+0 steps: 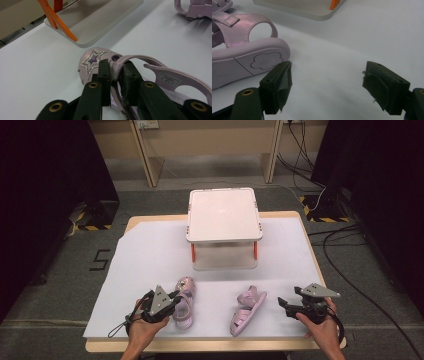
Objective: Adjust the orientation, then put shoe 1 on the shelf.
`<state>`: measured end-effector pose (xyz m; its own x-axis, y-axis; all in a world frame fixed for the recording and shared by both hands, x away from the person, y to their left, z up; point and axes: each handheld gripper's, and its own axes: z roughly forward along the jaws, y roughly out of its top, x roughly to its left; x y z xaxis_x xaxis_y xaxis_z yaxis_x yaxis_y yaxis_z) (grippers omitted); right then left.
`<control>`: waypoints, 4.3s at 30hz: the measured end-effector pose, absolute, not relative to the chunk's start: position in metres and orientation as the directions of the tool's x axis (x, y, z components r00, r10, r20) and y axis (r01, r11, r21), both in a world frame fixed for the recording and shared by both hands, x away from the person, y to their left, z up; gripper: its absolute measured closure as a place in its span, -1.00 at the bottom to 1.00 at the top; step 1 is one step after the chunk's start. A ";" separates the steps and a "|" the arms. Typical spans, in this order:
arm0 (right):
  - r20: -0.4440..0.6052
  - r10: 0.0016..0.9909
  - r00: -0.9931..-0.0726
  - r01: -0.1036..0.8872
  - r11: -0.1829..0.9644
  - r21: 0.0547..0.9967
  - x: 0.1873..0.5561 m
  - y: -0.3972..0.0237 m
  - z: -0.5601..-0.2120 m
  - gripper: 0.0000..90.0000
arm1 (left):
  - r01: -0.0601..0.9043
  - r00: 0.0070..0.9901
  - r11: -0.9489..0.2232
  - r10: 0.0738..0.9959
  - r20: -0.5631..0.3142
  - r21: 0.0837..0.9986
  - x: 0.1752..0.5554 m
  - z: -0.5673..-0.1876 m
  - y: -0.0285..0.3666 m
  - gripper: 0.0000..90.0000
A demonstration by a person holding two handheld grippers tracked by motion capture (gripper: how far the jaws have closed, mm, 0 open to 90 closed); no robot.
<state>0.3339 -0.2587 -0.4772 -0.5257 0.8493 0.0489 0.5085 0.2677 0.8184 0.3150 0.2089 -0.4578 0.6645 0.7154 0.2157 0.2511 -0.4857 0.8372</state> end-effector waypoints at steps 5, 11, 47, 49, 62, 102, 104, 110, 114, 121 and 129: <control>0.050 0.852 -0.522 0.510 0.264 0.819 0.335 -0.259 -0.478 -0.48 | 0.249 0.673 -0.471 0.712 0.199 0.846 0.315 -0.453 0.211 0.77; 0.053 0.854 -0.517 0.511 0.259 0.820 0.334 -0.261 -0.478 -0.48 | 0.227 0.674 -0.450 0.712 0.194 0.864 0.314 -0.443 0.211 0.78; 0.065 0.863 -0.501 0.516 0.237 0.823 0.337 -0.262 -0.478 -0.47 | 0.085 0.581 -0.366 0.774 0.252 0.927 0.339 -0.328 0.244 0.81; 0.066 0.863 -0.502 0.516 0.237 0.823 0.337 -0.262 -0.477 -0.47 | 0.084 0.579 -0.378 0.772 0.264 0.922 0.344 -0.321 0.243 0.82; 0.065 0.859 -0.507 0.513 0.241 0.824 0.336 -0.261 -0.478 -0.47 | 0.057 0.571 -0.411 0.761 0.308 0.910 0.379 -0.289 0.221 0.82; 0.075 0.850 -0.521 0.513 0.243 0.823 0.337 -0.261 -0.479 -0.47 | 0.060 0.574 -0.581 0.685 0.448 0.812 0.522 -0.290 0.130 0.84; 0.071 0.849 -0.523 0.511 0.246 0.823 0.337 -0.261 -0.479 -0.47 | 0.059 0.571 -0.582 0.686 0.451 0.811 0.526 -0.292 0.130 0.84; 0.076 0.849 -0.523 0.515 0.244 0.822 0.337 -0.260 -0.479 -0.47 | 0.034 0.576 -0.608 0.661 0.482 0.793 0.530 -0.301 0.127 0.82; 0.072 0.848 -0.526 0.512 0.248 0.823 0.337 -0.261 -0.479 -0.48 | -0.006 0.602 -0.631 0.617 0.507 0.776 0.528 -0.308 0.125 0.77; 0.074 0.849 -0.524 0.514 0.246 0.822 0.337 -0.261 -0.479 -0.47 | 0.030 0.575 -0.587 0.673 0.466 0.809 0.528 -0.305 0.133 0.26; 0.076 0.850 -0.521 0.517 0.244 0.821 0.337 -0.260 -0.479 -0.47 | 0.129 0.551 -0.449 0.774 0.313 0.884 0.513 -0.294 0.142 -0.40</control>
<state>0.3368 -0.2603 -0.4793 -0.5214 0.8499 0.0759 0.5167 0.2437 0.8208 0.5132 0.1417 -0.2937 0.5507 0.7740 0.3125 0.1286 -0.4486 0.8844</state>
